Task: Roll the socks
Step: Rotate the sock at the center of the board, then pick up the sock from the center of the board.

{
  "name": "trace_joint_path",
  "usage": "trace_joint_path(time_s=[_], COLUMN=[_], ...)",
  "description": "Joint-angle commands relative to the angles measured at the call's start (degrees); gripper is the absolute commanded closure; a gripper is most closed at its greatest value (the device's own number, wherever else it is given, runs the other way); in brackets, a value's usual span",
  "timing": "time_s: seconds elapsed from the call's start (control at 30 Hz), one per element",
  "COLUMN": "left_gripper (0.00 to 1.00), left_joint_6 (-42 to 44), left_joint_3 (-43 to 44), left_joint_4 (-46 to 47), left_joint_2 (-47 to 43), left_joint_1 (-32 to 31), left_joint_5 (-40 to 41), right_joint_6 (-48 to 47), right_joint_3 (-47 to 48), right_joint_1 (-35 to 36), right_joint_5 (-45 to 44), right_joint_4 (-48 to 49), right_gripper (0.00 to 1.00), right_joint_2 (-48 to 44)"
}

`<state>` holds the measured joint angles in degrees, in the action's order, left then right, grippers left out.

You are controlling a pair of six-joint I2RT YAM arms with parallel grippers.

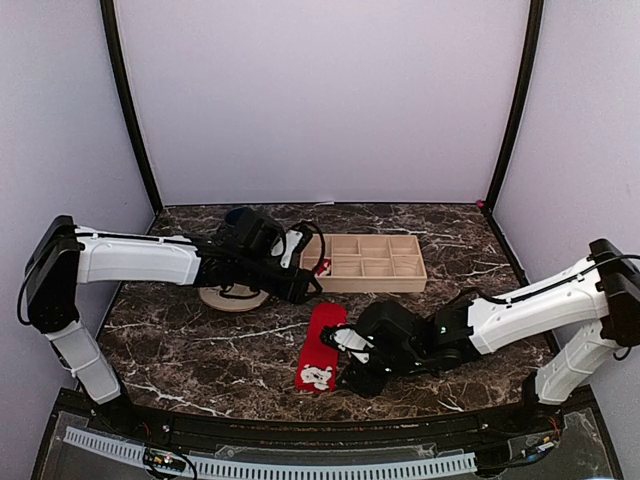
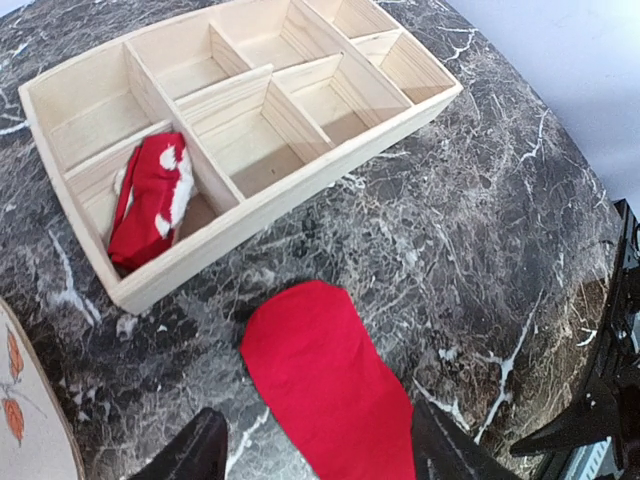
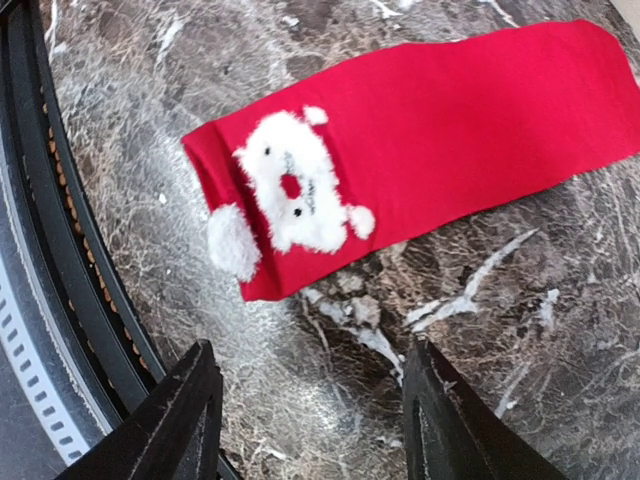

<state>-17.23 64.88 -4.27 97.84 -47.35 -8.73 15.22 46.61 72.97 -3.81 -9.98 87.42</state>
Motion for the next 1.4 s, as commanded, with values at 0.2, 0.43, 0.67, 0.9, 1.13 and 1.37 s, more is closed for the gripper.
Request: trace_joint_path(time_s=[0.2,0.43,0.67,0.9,1.13,1.37], left_gripper=[0.32,0.32,0.33,0.33,0.33,0.33], left_joint_6=[-6.53,-8.90,-10.22,-10.84,-11.15,-11.15], left_joint_3=[-13.89,-18.77,-22.15,-23.48,-23.38,-23.59], left_joint_4=[4.60,5.03,5.80,6.38,6.43,6.21], left_joint_2=[-11.48,-14.64,-17.29,-18.17,-18.47,-18.37], left_joint_1=[0.16,0.16,0.16,0.16,0.16,0.16], left_joint_5=[-0.90,-0.21,-0.43,-0.56,-0.38,0.01], right_joint_6=[-6.72,-9.66,-11.14,-12.25,-13.27,-13.92], right_joint_3=[0.51,5.33,7.67,7.97,7.59,7.64], right_joint_1=[1.61,3.19,3.38,3.38,3.33,3.35], right_joint_5=[5.08,6.22,4.98,3.56,1.86,0.94], right_joint_4=[4.78,2.99,2.25,1.96,1.21,0.96], right_gripper=[0.43,0.48,0.51,0.56,0.59,0.75], right_joint_2=[2.10,8.86,11.60,13.08,14.15,15.29])
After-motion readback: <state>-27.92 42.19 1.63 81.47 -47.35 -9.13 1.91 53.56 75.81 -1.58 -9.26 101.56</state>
